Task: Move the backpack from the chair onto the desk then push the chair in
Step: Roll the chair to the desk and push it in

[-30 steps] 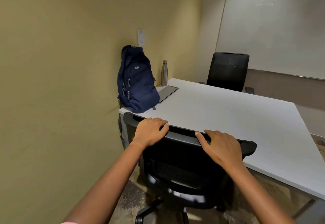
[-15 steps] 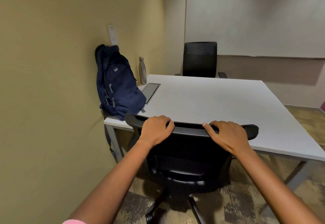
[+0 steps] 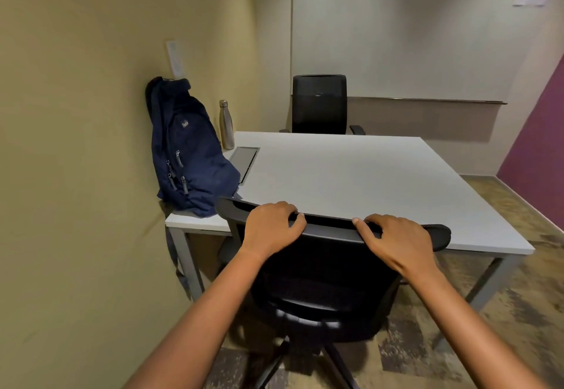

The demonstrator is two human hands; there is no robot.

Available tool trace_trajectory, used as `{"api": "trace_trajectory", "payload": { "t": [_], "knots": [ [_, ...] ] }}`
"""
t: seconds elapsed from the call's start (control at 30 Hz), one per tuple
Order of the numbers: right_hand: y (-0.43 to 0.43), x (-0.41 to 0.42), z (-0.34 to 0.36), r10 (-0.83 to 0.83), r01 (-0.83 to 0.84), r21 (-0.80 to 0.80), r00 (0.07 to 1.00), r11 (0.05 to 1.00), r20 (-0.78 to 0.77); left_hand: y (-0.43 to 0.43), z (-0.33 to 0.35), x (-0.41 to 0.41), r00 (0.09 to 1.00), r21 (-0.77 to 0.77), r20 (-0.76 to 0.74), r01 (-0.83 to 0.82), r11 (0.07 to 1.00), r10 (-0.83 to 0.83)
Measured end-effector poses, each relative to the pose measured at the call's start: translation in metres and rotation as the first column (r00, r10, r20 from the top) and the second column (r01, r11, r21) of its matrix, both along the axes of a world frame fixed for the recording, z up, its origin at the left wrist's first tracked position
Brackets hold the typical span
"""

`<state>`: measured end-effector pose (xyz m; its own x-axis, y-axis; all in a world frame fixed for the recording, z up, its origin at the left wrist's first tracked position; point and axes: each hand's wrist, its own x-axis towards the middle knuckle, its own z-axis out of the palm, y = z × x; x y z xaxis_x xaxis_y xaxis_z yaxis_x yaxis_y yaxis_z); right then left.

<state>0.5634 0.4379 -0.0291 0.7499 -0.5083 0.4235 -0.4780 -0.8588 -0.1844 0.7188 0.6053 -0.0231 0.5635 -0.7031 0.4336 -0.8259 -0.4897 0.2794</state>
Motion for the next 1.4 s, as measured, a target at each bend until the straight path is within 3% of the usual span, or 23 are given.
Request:
{"api": "trace_trajectory", "payload": {
  "t": [1.13,1.23,1.33,1.4],
  "knots": [
    [-0.083,0.090,0.007,0.019,-0.018,0.098,1.000,0.995,-0.007,-0.071,-0.005,0.076,0.996,-0.079,0.021,-0.085,0.993,0.087],
    [-0.073,0.072,0.000,-0.053,0.050,0.053,0.998,0.997,0.046,-0.066,-0.008,0.058,0.995,-0.020,0.038,-0.092,0.996,0.093],
    [-0.061,0.073,-0.012,-0.049,0.051,0.002,0.955,0.999,0.292,-0.067,-0.009,0.057,0.994,-0.091,0.070,-0.082,0.992,0.089],
    [-0.054,0.075,-0.016,-0.077,0.073,0.026,0.936,0.997,0.343,-0.067,-0.006,0.056,0.988,-0.173,0.088,-0.112,0.978,0.129]
  ]
}}
